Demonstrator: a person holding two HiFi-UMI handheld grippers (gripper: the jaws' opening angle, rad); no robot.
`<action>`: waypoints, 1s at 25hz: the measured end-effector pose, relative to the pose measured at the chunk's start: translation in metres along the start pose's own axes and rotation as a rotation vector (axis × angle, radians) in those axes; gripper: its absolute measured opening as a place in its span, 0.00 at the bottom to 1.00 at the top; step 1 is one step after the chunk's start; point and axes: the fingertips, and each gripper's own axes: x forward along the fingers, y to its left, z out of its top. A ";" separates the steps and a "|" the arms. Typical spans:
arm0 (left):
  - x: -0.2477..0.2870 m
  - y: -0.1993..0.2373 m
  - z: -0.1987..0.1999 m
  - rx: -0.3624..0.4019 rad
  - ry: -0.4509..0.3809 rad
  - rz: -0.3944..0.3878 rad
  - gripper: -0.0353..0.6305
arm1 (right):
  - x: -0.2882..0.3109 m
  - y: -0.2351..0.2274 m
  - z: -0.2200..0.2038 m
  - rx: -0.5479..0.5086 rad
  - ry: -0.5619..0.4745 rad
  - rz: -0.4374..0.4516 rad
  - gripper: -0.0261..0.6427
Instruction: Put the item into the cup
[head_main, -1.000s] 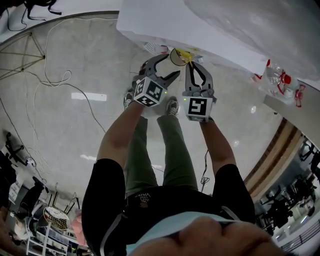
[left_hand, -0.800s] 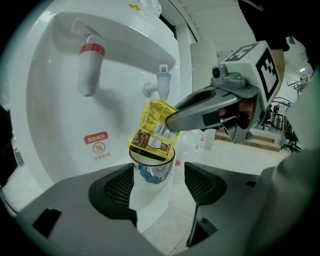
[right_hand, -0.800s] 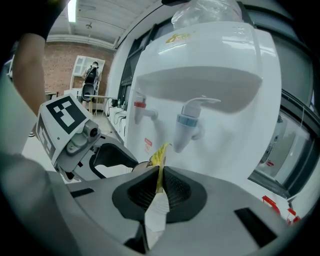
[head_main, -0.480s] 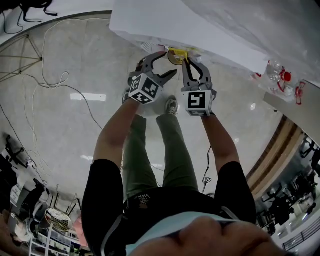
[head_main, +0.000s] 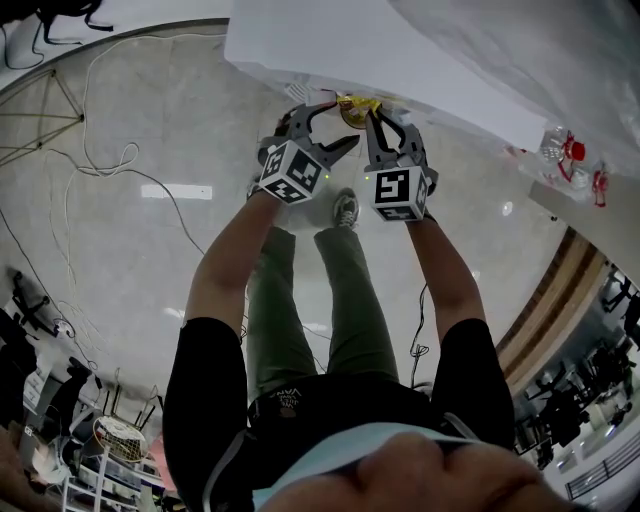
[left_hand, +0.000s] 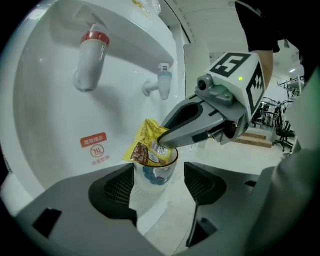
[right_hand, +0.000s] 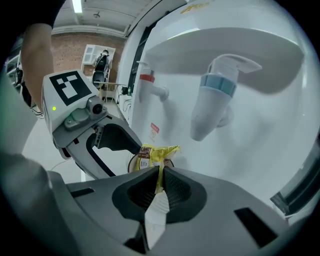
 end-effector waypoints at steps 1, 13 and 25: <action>0.000 0.000 0.000 -0.002 -0.001 0.000 0.53 | 0.002 0.001 0.000 -0.010 0.012 0.004 0.12; 0.000 -0.001 0.001 0.006 -0.011 -0.017 0.53 | 0.024 0.009 -0.003 -0.079 0.147 0.080 0.12; -0.001 -0.002 -0.005 0.001 -0.016 -0.035 0.53 | 0.038 0.017 -0.004 -0.101 0.206 0.142 0.12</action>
